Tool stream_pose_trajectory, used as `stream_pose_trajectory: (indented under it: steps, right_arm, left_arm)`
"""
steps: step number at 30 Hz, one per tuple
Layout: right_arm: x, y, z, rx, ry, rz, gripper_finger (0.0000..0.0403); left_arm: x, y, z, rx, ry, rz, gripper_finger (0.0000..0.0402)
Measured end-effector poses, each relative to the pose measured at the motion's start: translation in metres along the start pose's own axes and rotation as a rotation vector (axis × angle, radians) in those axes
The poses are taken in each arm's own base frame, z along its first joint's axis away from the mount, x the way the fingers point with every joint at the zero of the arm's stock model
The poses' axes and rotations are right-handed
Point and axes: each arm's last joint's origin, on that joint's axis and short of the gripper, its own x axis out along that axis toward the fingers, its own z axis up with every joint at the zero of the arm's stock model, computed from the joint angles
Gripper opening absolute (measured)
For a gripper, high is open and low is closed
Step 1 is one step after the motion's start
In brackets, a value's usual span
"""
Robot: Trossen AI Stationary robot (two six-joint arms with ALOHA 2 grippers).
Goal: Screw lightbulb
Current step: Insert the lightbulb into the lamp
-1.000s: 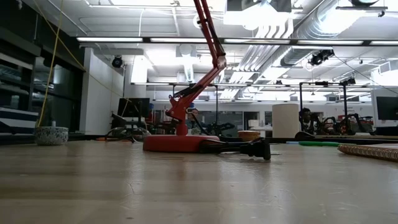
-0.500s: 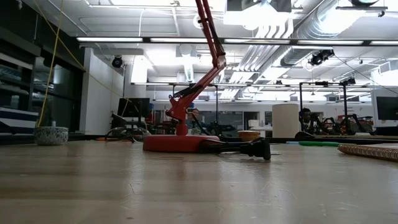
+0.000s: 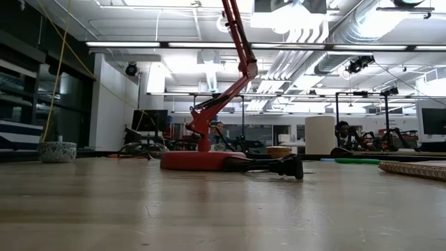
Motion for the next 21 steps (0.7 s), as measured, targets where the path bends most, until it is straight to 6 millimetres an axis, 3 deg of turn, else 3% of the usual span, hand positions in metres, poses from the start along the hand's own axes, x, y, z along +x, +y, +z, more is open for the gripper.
stream_pose_trajectory:
  steps: [6,12,18,21]
  right_arm:
    - [-0.0002,0.0002,0.0007,0.313,-0.006,-0.001,0.0254]
    - [-0.0002,0.0004,-0.0001,0.279,0.022,0.008,0.0262]
    - [0.0010,-0.0002,0.0001,0.138,0.028,0.010,0.0263]
    - [0.0016,0.0000,0.0002,0.175,0.037,0.015,0.0264]
  left_arm:
    - [0.0000,-0.0001,0.0000,0.001,0.000,-0.004,0.0000]
    - [0.0000,-0.0002,0.0000,0.001,0.000,-0.006,0.0000]
    - [0.0000,-0.0004,0.0024,0.001,-0.022,-0.008,0.0000]
    - [-0.0002,-0.0007,0.0062,0.009,-0.057,-0.013,0.0000]
